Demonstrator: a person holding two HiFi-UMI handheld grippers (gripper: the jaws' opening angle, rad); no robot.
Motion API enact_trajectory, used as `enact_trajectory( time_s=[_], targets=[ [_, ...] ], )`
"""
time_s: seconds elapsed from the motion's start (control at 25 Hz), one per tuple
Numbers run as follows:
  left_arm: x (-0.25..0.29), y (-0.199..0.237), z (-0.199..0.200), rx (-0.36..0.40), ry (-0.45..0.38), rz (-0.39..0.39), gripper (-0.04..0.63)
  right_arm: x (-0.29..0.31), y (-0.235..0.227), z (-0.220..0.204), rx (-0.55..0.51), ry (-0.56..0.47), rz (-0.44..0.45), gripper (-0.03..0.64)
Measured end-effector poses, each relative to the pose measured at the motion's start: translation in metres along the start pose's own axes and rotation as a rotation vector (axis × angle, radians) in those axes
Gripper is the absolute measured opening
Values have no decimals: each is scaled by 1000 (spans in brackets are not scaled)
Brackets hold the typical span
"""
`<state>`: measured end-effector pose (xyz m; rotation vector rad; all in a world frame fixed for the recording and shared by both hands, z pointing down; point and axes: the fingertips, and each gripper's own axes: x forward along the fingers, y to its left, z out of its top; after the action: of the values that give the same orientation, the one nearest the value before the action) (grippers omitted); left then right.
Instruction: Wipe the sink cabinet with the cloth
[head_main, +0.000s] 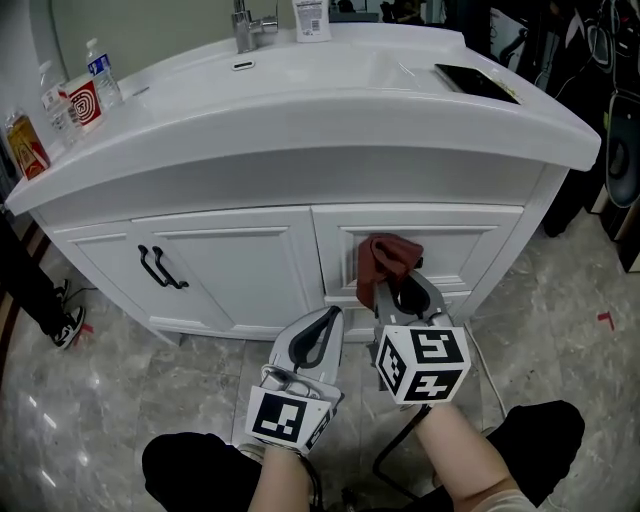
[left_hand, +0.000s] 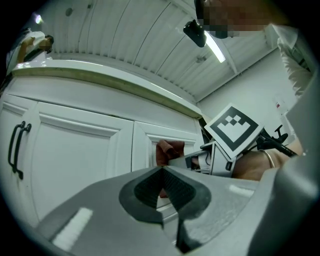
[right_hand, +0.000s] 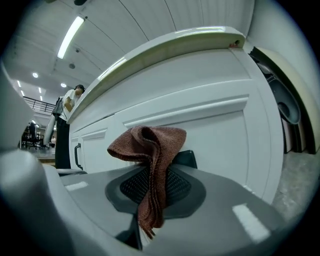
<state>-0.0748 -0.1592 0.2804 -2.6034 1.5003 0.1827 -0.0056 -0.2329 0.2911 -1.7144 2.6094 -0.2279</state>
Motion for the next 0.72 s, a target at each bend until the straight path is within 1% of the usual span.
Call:
enact_trajectory(
  time_s=[0.2, 0.32, 0.48, 0.72],
  targets=[
    [6, -10, 0, -14, -10, -19, 0, -16, -16, 3, -24, -13, -36, 89],
    [11, -19, -2, -13, -8, -39, 0, -24, -25, 5, -17, -19, -41, 92],
    [16, -27, -2, -12, -8, -53, 0, -37, -46, 10, -6, -47, -97, 91],
    [27, -33, -11, -32, 2, -60, 0, -32, -69, 13, -23, -49, -124, 91]
  ],
)
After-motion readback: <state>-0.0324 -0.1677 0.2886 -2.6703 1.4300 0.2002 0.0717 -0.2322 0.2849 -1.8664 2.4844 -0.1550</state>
